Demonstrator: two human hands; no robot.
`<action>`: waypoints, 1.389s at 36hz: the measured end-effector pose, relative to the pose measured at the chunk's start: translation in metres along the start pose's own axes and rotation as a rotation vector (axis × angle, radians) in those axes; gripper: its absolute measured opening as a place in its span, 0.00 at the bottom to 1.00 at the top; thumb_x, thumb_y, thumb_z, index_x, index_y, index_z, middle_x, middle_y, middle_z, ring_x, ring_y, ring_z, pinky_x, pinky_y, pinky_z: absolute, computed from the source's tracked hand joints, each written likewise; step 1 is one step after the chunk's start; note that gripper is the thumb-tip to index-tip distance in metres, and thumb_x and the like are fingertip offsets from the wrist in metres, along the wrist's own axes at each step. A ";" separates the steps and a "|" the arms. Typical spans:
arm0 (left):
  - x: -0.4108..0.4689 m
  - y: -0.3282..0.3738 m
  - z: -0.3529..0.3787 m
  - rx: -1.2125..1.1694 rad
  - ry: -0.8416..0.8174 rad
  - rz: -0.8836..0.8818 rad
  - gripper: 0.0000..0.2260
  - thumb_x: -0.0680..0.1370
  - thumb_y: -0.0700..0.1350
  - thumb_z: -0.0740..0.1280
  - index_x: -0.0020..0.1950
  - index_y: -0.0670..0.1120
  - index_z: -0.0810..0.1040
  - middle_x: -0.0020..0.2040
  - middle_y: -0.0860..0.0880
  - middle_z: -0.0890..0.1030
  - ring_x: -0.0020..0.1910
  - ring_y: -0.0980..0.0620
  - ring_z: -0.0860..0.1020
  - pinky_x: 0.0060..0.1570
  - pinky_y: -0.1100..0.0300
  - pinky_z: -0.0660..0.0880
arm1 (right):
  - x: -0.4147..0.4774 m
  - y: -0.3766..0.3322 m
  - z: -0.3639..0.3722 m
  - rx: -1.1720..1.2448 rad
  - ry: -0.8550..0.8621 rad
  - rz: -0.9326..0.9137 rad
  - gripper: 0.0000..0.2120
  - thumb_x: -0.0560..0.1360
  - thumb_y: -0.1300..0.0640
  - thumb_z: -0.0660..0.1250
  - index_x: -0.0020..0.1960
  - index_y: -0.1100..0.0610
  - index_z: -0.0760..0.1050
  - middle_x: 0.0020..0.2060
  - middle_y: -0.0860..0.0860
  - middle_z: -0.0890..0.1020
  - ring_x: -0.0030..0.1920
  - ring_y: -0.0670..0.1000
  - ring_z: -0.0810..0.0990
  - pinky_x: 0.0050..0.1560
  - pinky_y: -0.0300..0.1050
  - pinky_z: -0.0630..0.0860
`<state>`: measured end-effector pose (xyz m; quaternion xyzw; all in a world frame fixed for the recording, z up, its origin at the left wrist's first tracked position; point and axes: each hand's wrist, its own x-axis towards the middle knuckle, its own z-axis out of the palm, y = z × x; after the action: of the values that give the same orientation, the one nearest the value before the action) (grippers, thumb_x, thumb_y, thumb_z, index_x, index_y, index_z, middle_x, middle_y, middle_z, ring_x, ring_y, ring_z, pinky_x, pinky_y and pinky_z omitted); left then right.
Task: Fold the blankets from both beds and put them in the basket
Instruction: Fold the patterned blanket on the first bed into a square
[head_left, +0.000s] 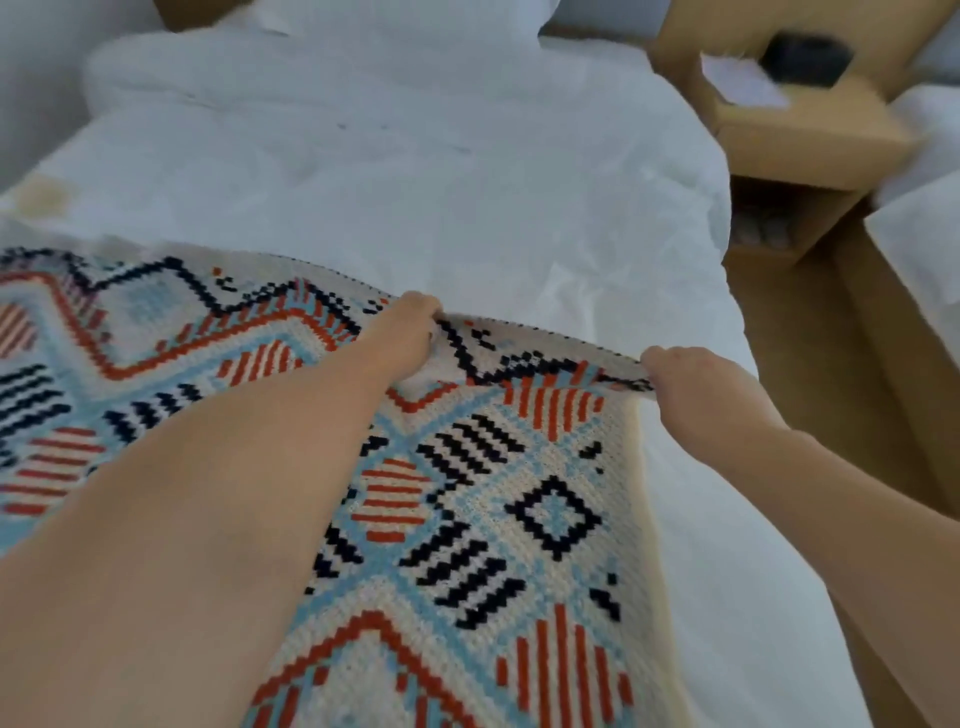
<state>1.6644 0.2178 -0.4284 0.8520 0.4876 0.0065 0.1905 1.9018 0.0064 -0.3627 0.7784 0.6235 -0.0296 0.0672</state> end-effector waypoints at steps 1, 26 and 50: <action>-0.002 -0.002 0.000 0.022 -0.006 0.021 0.13 0.78 0.33 0.60 0.59 0.42 0.77 0.61 0.41 0.75 0.52 0.43 0.77 0.52 0.52 0.75 | -0.004 0.000 -0.001 -0.005 0.007 -0.003 0.12 0.74 0.68 0.55 0.46 0.52 0.60 0.33 0.46 0.64 0.39 0.52 0.68 0.36 0.45 0.62; -0.193 -0.037 -0.032 -0.044 -0.002 0.079 0.10 0.82 0.42 0.57 0.49 0.45 0.78 0.44 0.52 0.74 0.45 0.50 0.75 0.43 0.57 0.68 | -0.118 -0.002 0.036 0.195 -0.129 0.184 0.10 0.72 0.70 0.55 0.39 0.58 0.68 0.34 0.54 0.72 0.34 0.54 0.72 0.34 0.48 0.68; -0.392 -0.028 0.066 -0.059 -0.121 -0.058 0.09 0.80 0.39 0.60 0.46 0.39 0.79 0.44 0.44 0.76 0.44 0.46 0.74 0.42 0.54 0.68 | -0.290 -0.015 0.081 0.162 -0.401 -0.031 0.22 0.76 0.70 0.51 0.66 0.56 0.70 0.51 0.54 0.73 0.53 0.57 0.76 0.51 0.46 0.72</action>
<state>1.4485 -0.1175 -0.4303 0.8304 0.4994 -0.0360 0.2446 1.8259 -0.2823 -0.4066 0.7502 0.6049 -0.2351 0.1265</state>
